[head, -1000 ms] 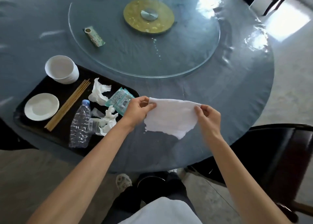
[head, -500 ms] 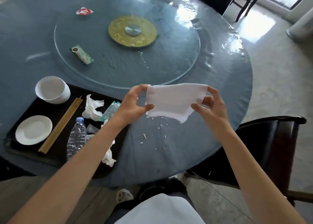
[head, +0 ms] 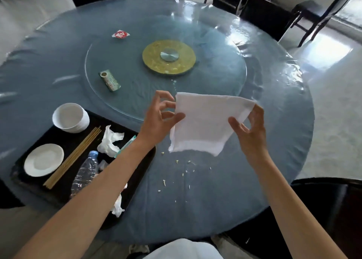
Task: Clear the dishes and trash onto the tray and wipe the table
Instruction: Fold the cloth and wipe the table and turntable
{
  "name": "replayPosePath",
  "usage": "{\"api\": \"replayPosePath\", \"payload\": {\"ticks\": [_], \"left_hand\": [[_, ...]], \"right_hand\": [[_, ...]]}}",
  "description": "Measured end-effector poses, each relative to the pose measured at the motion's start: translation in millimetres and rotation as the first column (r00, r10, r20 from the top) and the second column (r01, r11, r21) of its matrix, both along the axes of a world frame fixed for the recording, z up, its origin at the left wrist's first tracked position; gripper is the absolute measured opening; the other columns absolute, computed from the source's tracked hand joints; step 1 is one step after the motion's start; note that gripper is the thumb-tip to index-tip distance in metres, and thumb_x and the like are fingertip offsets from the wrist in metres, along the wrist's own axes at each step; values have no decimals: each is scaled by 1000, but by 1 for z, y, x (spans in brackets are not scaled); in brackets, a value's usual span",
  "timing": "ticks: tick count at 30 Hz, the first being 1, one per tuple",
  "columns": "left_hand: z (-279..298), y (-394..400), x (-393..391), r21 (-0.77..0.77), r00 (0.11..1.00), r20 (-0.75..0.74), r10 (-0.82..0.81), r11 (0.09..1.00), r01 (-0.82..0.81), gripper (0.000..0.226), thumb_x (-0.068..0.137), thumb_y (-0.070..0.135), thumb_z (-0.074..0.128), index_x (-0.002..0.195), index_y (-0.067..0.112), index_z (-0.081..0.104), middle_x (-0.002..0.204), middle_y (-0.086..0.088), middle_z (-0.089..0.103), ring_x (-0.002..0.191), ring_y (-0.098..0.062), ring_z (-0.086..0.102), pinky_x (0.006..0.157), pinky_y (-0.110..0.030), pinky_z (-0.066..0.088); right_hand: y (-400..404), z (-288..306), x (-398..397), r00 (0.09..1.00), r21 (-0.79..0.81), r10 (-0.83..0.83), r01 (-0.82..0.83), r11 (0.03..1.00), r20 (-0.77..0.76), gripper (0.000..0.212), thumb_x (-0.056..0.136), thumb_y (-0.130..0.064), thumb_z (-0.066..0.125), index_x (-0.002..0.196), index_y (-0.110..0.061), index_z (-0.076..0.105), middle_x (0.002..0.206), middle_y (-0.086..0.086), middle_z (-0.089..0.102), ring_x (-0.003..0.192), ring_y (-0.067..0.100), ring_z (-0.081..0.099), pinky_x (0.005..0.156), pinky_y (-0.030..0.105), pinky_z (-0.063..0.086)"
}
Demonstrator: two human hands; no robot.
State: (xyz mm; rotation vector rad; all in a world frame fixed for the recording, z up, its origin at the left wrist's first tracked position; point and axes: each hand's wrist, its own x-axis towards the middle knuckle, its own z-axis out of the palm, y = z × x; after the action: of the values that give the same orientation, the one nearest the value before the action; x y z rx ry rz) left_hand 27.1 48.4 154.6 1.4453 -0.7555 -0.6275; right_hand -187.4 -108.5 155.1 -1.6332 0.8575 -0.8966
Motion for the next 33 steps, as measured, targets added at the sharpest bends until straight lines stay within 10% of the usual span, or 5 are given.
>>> {"api": "replayPosePath", "payload": {"ticks": [6,18,23,28,33], "left_hand": [[-12,-45,-5,138,961,-265,74,990,-39,49,78,10,85,121,13,61,103,-8,79,91,-22,76,78,-36,60],[-70,-157,44,365,857,-417,304,919,-149,23,91,9,74,112,7,65,114,-15,73,91,-26,73,79,-41,63],[-105,-207,91,391,886,-402,232,918,-63,24,92,6,72,114,0,64,111,-18,69,89,-27,72,78,-44,64],[-134,-242,141,529,990,-78,121,847,-62,34,99,13,59,132,11,59,124,-9,67,111,-23,63,100,-42,52],[-188,-180,161,689,874,454,-172,690,-222,47,101,24,53,147,16,49,158,-6,39,150,-26,29,120,-38,27]], "right_hand": [[-74,-30,28,968,131,239,-228,965,-80,74,96,2,67,111,-66,41,93,-8,79,73,8,70,64,23,57],[-193,-86,119,878,-1,156,-176,984,-452,41,92,-20,71,124,-33,51,81,-8,61,68,1,59,62,23,43],[-234,-112,155,854,-39,62,-95,995,-516,39,90,-15,72,126,-22,57,95,3,64,89,28,62,81,38,51],[-260,-136,212,751,-157,-116,17,987,-650,59,96,-15,63,151,-16,42,145,19,48,135,39,43,107,39,34],[-210,-193,223,463,-82,122,-396,914,-878,71,94,-68,49,158,-50,22,173,12,-3,159,30,0,125,52,7]]}}
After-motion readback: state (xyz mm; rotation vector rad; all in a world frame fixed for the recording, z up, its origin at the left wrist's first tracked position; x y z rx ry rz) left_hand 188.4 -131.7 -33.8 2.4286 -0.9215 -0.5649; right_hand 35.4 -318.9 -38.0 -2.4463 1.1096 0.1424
